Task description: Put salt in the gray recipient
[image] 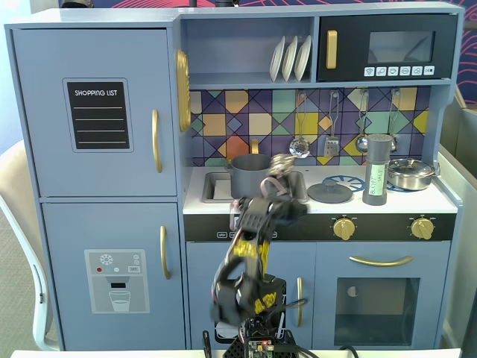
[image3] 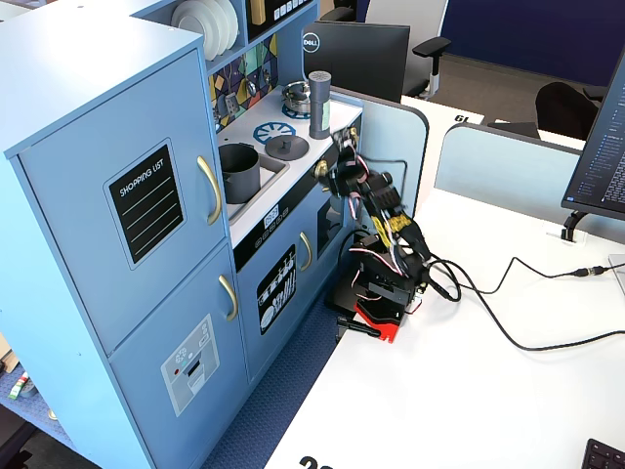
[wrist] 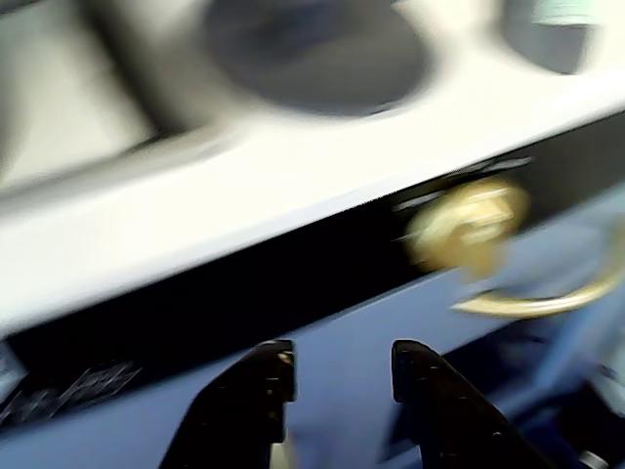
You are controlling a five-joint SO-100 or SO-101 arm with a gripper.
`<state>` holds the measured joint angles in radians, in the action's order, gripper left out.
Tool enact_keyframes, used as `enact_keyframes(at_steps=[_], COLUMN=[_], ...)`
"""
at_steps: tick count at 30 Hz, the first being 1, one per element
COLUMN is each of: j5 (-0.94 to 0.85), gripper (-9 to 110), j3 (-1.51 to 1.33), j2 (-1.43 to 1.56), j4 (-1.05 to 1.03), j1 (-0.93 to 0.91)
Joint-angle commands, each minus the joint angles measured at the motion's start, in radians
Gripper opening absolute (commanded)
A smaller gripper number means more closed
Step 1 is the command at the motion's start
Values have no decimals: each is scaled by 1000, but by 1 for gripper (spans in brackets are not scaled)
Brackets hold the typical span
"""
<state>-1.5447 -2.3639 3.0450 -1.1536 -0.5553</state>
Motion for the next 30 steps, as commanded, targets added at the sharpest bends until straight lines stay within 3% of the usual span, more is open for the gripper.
enact_keyframes(at_steps=[1,5,8,13,19,23,30], j5=[-123,-183,-55,9,253,91,-3], gripper=[0,0,0,0,0,1,2], j3=[-97,-305,-463,-690,-752,-752,-752], j2=[129,173,173,173,173,173,175], j4=[-112,-130,-101,-2,-51,-153,-175], j1=[210,304,383,499,664,669,560])
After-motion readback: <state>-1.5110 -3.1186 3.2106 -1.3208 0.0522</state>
